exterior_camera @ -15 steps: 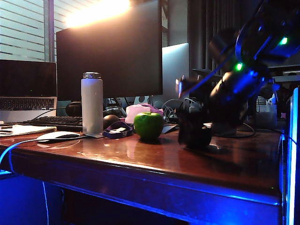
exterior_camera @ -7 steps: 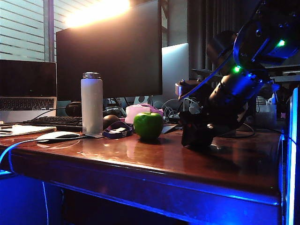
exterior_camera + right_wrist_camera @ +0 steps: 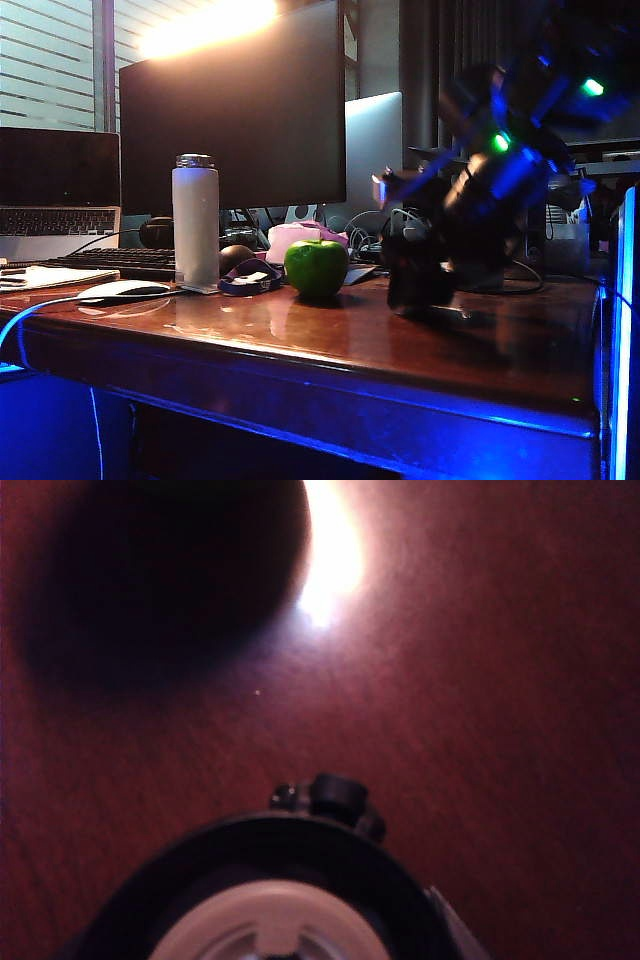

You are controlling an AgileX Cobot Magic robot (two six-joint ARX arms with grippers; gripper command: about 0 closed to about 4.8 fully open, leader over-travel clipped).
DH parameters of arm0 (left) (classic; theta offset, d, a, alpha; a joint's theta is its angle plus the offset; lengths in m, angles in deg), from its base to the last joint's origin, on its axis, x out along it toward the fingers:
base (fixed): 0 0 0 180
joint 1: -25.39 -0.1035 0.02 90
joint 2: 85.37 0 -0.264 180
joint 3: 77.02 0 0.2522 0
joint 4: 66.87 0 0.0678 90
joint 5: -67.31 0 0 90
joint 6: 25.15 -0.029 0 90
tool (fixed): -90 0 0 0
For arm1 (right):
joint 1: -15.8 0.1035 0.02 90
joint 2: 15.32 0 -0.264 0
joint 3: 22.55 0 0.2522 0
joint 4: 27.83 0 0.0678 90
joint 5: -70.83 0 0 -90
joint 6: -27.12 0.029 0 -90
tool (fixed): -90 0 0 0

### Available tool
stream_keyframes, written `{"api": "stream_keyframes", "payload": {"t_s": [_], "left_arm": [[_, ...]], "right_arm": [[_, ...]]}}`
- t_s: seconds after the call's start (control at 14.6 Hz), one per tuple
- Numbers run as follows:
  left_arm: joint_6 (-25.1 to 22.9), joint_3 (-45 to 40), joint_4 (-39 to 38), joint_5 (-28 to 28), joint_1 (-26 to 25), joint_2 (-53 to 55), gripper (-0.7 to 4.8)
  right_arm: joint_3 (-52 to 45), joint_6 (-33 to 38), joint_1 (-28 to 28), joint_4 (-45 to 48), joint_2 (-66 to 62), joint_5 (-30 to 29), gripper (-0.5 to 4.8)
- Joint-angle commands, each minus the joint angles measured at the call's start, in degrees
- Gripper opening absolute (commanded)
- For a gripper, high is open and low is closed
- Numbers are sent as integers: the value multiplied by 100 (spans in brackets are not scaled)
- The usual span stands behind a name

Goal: Stack the black thermos bottle cap from the table onto the green apple.

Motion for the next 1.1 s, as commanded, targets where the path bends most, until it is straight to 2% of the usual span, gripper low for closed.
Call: {"api": "stream_keyframes", "payload": {"t_s": [0.07, 0.21, 0.41, 0.55, 0.75, 1.1], "left_arm": [[-4, 26, 74, 28, 0, -22, -4], [9, 26, 79, 24, -2, -22, -4], [365, 26, 302, -87, 0, -22, -4], [476, 26, 422, -455, -2, -20, -4], [472, 24, 466, -509, -2, -22, -4], [474, 26, 452, -505, -2, -22, -4]], "right_arm": [[964, 26, 7, -662, 31, 44, 305], [1727, 28, 7, -684, 28, 66, 305], [2691, 22, 4, -769, -52, 42, 305], [3075, -37, 0, -881, -179, 17, 305], [3744, -127, 0, -1279, -697, -514, 305], [4019, -146, 7, -1399, -1244, -1016, 305]]}}
